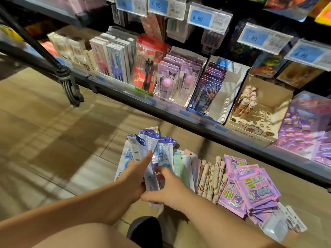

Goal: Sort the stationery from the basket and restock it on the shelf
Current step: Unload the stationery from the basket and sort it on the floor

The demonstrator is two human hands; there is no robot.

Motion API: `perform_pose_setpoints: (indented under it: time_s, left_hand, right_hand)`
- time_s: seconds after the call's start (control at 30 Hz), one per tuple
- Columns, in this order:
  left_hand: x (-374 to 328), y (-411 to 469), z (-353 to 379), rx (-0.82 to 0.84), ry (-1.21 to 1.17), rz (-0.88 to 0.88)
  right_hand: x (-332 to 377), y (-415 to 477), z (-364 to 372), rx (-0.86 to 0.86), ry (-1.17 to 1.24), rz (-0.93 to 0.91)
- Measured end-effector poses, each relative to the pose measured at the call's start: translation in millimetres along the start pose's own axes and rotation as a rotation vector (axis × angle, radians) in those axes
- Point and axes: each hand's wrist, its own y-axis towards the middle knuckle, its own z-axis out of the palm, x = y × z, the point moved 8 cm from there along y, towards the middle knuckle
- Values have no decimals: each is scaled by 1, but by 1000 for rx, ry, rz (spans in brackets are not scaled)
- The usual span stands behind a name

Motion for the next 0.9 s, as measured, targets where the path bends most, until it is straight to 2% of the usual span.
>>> perform_pose_setpoints:
  time_s: [0.1,0.2,0.3,0.5,0.6,0.7,0.77,0.9]
  left_hand:
    - [0,2,3,-14,-49,-41]
    - [-1,8,4,8,-43,-62]
    - [-6,10,-2,-2,-35,-51]
    - [-22,14,-13,-37,-24,47]
    - [-31,10,-14,-45,31,108]
    - [-29,11,-13,-51,174,109]
    - [-26,11,-8,-44,275,135]
    - [-8,1,24,127,602,187]
  right_hand:
    - [-5,6,0,-40,65,25]
    - [-16,12,-5,-57,371,84]
    - [-20,13,-7,-10,526,126]
    - [-13,31,-21,-104,549,80]
    - [-12,27,-40,-201,404,126]
    - [-27,23,-50,-256,254,144]
    - [-31,20,-44,-213,373,157]
    - [-28,11,-41,-168,707,176]
